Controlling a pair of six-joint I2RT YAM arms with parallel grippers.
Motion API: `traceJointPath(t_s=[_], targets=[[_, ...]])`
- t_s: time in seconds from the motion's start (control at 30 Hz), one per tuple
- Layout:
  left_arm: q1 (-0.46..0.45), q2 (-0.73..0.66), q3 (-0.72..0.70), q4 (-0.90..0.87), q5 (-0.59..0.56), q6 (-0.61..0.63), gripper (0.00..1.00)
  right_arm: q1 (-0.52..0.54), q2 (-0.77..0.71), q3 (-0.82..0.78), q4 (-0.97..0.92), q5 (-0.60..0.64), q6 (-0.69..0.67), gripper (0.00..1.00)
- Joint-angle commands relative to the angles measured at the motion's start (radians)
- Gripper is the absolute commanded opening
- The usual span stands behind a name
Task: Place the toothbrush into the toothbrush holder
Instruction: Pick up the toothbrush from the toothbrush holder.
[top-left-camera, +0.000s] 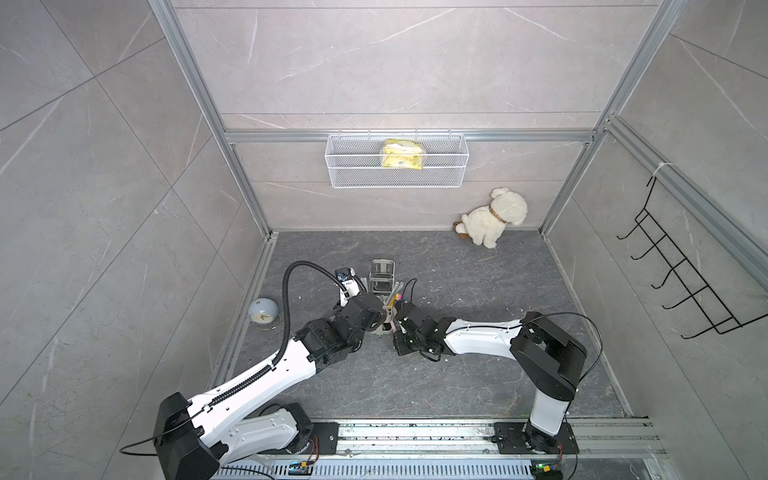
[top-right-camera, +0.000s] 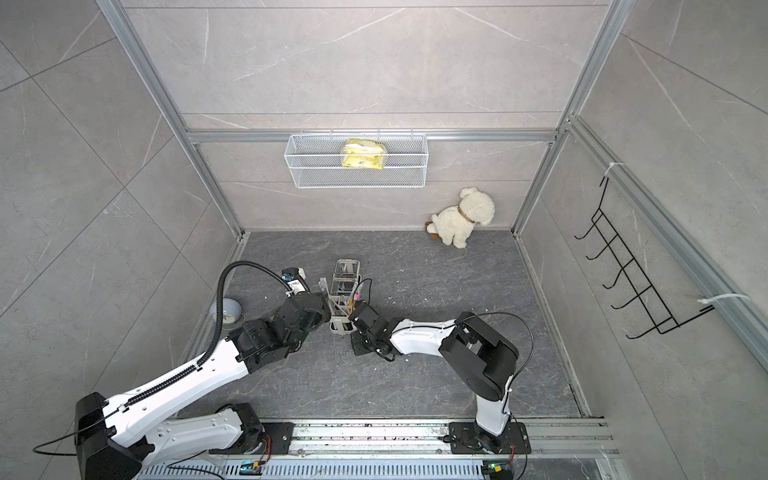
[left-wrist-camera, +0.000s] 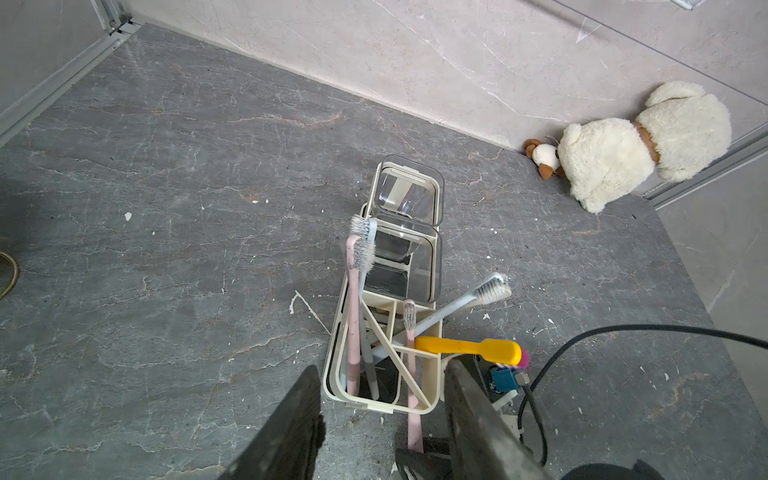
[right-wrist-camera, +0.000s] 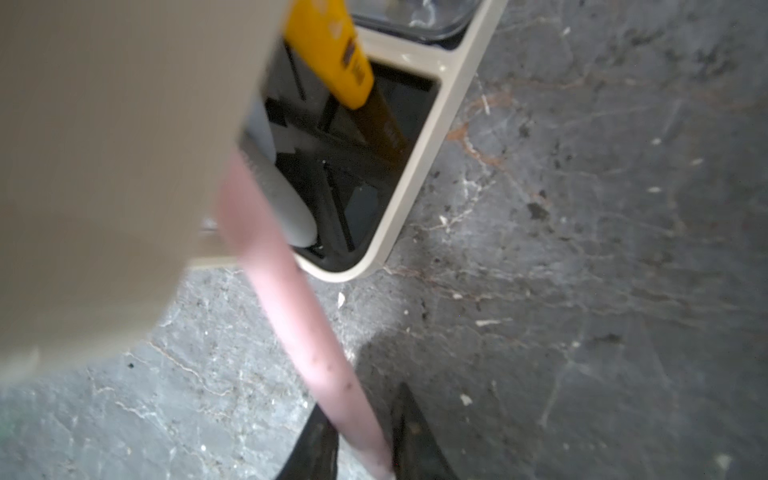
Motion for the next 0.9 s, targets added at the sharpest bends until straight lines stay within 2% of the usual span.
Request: traceJointPath(t_s=[0.0,0.47,0.87], targets=[[-0.001,-0.022,-0.002,0.001,0.013,-0.021,0.49,0.007,-0.040,-0.040,0.012,-0.007,-0.040,0.19],[-0.001,-0.032,-0.021,0.005,0.026,-0.031,0.48,0.026,-0.169,-0.183,0.048,-0.060,-0.129,0.13],[-0.001,-0.025,-0.021,0.000,0.043,-0.037,0.48,0.032,-0.142,-0.173,0.018,-0.063,-0.162,0.13]])
